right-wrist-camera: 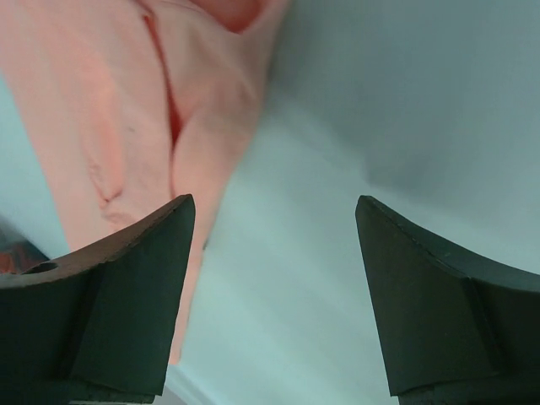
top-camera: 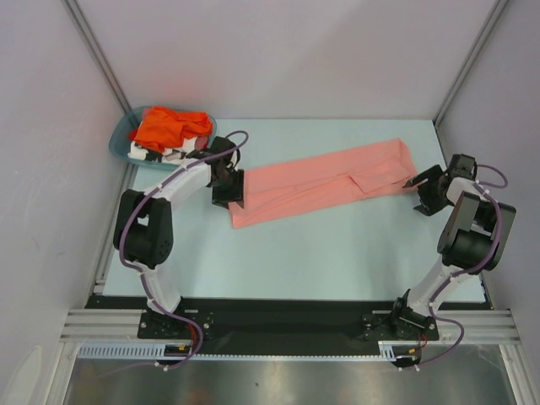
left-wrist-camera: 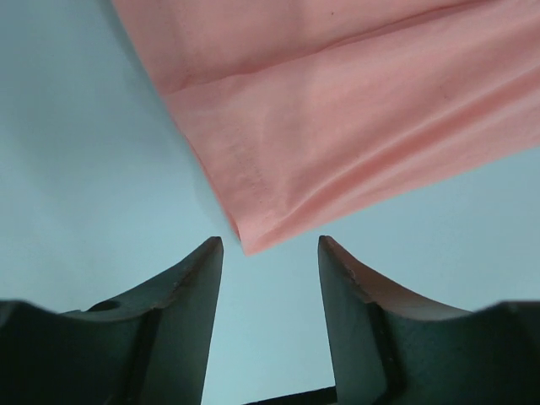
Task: Fold and stack the t-shirts
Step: Fold the tshirt
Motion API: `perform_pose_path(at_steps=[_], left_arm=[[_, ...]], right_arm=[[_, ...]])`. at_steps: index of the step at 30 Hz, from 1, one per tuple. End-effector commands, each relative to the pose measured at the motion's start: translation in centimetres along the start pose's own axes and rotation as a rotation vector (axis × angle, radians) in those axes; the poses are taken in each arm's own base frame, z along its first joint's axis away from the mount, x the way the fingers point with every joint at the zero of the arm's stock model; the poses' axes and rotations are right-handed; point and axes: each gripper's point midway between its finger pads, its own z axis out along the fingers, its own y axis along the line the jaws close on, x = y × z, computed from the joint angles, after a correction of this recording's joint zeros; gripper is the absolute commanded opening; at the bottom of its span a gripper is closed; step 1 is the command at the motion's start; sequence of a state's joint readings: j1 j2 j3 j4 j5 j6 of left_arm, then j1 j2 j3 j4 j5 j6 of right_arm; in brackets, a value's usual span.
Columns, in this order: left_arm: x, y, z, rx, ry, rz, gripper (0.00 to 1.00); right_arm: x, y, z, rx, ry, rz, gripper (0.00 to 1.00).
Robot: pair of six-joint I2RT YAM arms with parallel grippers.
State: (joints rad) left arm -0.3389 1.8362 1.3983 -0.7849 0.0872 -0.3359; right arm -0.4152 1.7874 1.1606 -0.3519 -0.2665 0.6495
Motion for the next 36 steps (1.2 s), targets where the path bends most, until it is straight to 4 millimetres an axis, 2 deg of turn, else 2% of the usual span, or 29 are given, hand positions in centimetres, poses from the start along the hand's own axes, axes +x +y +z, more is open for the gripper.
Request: perform_pose_path(at_steps=[1,4,9,14,20,25,30,36], left_arm=[[2.2,0.7,0.5,-0.059,0.061,-0.021,0.56],[2.8,0.5,1.0,-0.048,0.078,-0.049,0.53],[3.6,0.1,2.1,-0.022,0.127,-0.079,0.6],[5.3,0.4,2.6,-0.036,0.18,-0.138,0.61],[6.9,1.3,3.9,-0.051,0.184,-0.232,0.45],[6.7,2.7,3.9,-0.062,0.158,-0.288,0.45],[5.3,2.2,2.4,-0.008,0.083,-0.272,0.48],[4.4,2.7,2.8,0.003,0.076,-0.296,0.49]], right_arm=[[-0.7,-0.5,0.6,0.017,-0.048,0.023,0.81],[-0.7,-0.3,1.1,-0.012,-0.047,0.009,0.81],[-0.5,-1.2,2.5,-0.016,-0.015,0.017,0.82],[-0.7,-1.0,2.8,-0.052,-0.008,0.052,0.82],[0.0,-0.8,3.1,-0.065,0.012,0.059,0.81],[0.6,-0.8,2.6,-0.067,0.015,0.038,0.81],[0.9,-1.0,2.2,-0.063,0.017,0.024,0.81],[1.2,-1.0,1.8,-0.067,0.012,0.021,0.81]])
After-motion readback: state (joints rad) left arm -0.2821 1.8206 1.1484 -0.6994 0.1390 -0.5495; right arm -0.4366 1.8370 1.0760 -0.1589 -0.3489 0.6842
